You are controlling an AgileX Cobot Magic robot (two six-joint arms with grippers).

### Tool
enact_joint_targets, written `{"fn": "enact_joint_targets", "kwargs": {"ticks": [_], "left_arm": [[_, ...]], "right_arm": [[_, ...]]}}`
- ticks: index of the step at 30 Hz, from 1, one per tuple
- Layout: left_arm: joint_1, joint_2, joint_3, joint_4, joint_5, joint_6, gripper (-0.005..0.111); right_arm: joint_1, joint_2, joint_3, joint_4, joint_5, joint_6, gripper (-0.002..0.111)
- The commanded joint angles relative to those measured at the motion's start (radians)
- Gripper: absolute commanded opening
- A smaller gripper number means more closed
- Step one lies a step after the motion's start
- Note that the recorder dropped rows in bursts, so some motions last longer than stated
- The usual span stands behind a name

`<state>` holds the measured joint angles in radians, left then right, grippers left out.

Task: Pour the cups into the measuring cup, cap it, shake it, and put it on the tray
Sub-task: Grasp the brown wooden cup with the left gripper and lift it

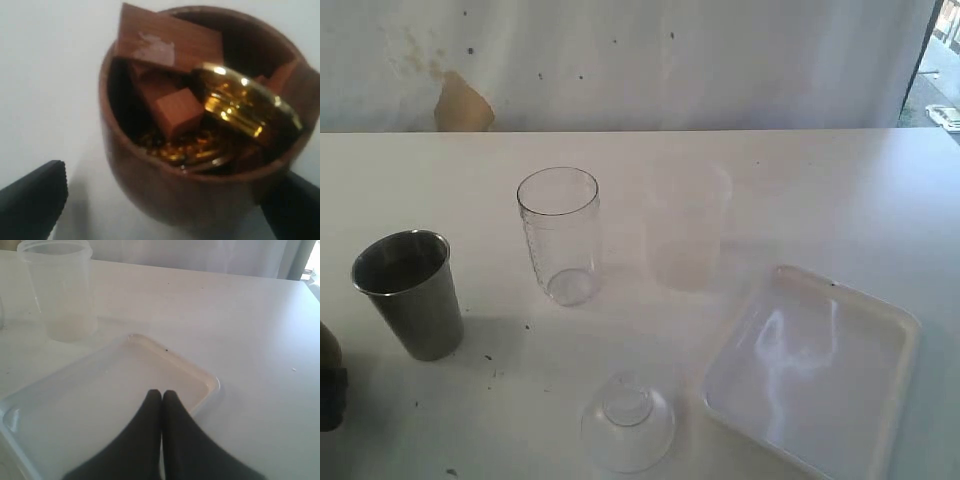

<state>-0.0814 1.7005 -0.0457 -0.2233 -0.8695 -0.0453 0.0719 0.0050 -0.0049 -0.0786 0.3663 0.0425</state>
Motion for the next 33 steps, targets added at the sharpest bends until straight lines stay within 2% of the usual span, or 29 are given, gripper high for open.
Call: {"fn": "enact_joint_targets", "kwargs": {"ticks": [1,11,21,33], "left_arm": [[-0.001,0.045,-0.026,0.005,-0.025,-0.003,0.098],[-0.001,0.065,-0.076,-0.001,-0.079,0.002,0.098],[-0.001,0.172,-0.101,-0.004,-0.107,0.002,0.098],[-0.001,0.176,-0.137,-0.004,-0.04,0.023,0.098]], "right_arm": [[-0.003,-0.005,0.005,-0.001,-0.015,-0.008,0.0],[-0.003,-0.005,0.005,-0.001,-0.015,-0.02,0.0],[-0.003,-0.005,0.005,-0.001,-0.015,-0.02,0.0],[-0.003,-0.005,0.005,-0.001,-0.015,-0.02,0.0]]}}
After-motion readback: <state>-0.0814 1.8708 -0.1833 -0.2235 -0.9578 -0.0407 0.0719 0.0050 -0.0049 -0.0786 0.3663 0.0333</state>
